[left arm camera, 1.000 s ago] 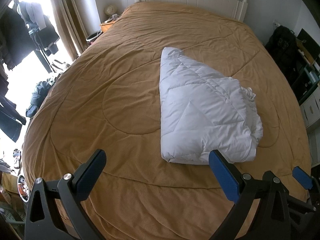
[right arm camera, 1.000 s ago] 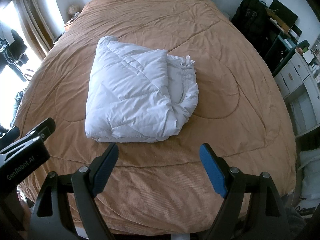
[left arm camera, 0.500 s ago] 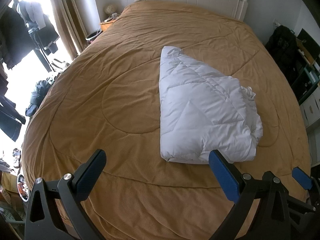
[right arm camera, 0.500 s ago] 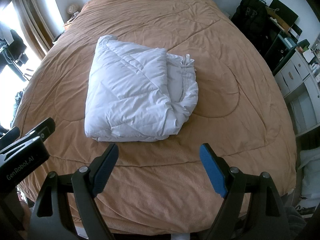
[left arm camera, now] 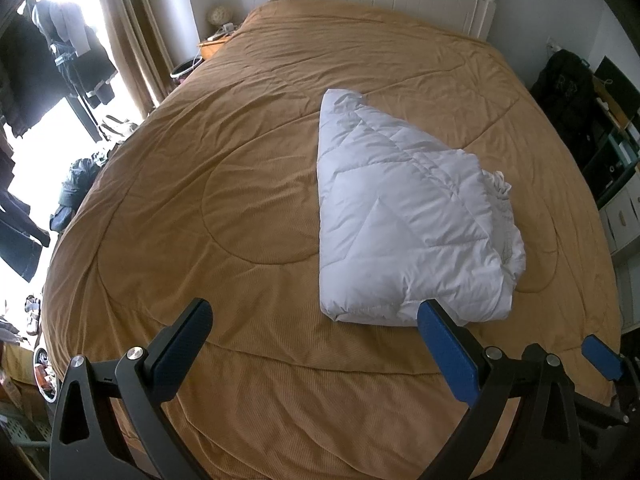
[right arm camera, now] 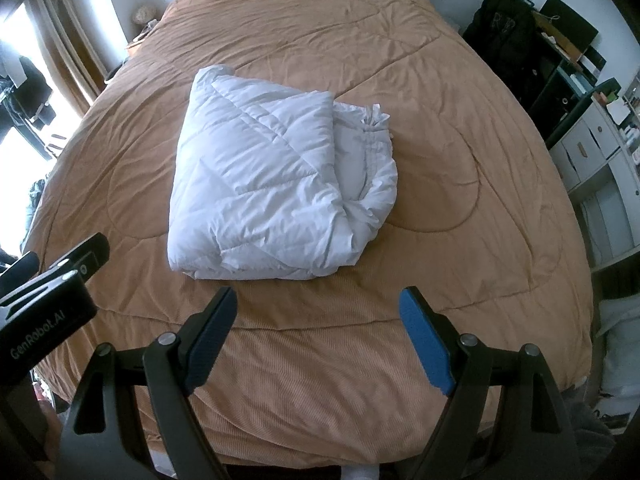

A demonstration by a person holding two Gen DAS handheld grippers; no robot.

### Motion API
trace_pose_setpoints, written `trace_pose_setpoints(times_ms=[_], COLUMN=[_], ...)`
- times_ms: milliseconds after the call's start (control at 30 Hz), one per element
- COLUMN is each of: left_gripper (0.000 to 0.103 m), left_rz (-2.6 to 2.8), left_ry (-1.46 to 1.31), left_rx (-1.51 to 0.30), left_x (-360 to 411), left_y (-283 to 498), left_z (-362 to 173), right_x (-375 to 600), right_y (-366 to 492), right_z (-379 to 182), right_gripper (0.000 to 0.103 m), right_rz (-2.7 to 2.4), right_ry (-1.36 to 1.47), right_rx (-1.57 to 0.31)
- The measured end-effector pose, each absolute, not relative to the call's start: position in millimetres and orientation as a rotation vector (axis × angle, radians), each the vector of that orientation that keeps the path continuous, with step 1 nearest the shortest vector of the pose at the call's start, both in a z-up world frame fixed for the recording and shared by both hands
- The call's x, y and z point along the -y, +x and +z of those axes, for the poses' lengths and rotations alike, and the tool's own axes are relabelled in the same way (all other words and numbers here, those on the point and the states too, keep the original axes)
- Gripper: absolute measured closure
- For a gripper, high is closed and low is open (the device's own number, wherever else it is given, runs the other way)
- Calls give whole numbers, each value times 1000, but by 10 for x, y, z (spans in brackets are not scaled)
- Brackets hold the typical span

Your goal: Fold large clothes

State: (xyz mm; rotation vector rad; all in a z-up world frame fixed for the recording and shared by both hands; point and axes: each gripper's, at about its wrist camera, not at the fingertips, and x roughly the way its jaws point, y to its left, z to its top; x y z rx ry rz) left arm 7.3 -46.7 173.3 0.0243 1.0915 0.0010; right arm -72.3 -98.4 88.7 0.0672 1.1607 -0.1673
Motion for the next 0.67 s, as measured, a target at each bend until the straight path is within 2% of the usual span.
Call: trace_pose_setpoints(times_ms=[667], left_gripper=[1], left_rz=[-8], left_ry=[20], left_rx=[-1101], left_x=[455], left_y=[84], left_z=[1707], right_x=[996], right_y=[-705], right_z=[840], right_gripper=[20], right_rz=[-161], right_ry=[68], right_rx=[-1185])
